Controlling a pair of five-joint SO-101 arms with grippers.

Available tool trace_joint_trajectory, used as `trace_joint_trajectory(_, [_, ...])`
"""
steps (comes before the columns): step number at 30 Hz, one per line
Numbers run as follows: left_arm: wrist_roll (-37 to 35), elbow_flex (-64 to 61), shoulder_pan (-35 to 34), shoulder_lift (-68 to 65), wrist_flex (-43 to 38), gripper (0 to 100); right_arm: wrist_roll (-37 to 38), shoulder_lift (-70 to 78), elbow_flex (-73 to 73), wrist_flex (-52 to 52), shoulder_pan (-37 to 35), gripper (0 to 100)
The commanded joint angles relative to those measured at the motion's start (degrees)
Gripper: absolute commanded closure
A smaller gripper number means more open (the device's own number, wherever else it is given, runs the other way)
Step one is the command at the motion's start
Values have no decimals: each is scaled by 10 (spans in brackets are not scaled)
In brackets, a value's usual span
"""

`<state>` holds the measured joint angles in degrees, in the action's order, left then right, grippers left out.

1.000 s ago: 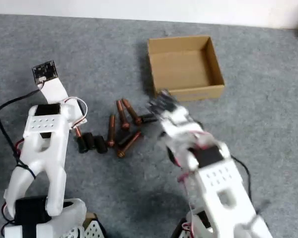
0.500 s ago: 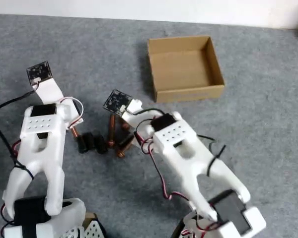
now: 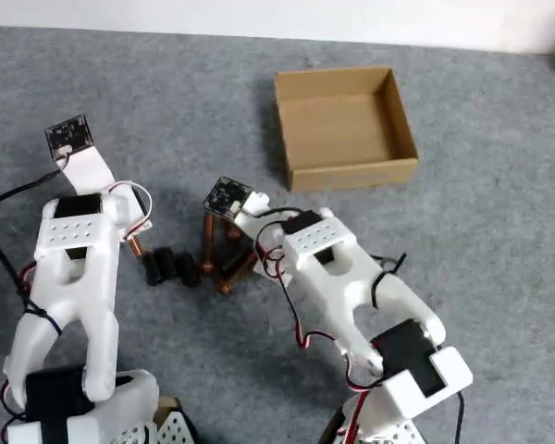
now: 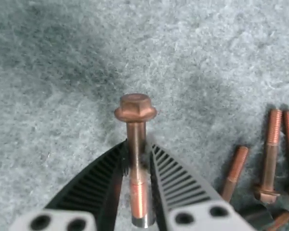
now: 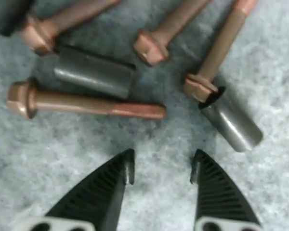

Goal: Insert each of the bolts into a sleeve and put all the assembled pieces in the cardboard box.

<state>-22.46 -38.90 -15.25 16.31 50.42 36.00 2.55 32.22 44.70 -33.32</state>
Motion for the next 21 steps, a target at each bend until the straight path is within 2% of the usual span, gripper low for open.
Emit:
trace_joint_trajectory(1, [4, 7, -1, 25, -14, 993, 10, 2, -21, -34, 14, 814])
trace_joint_trajectory(6, [4, 7, -2, 25, -14, 993, 8, 7, -24, -48, 15, 814])
trace_joint_trajectory(11, [4, 7, 0, 25, -14, 993, -2, 20, -95, -55, 34, 814])
trace_joint_trajectory(21, [4, 7, 0, 25, -14, 992, 28, 145, -124, -56, 48, 814])
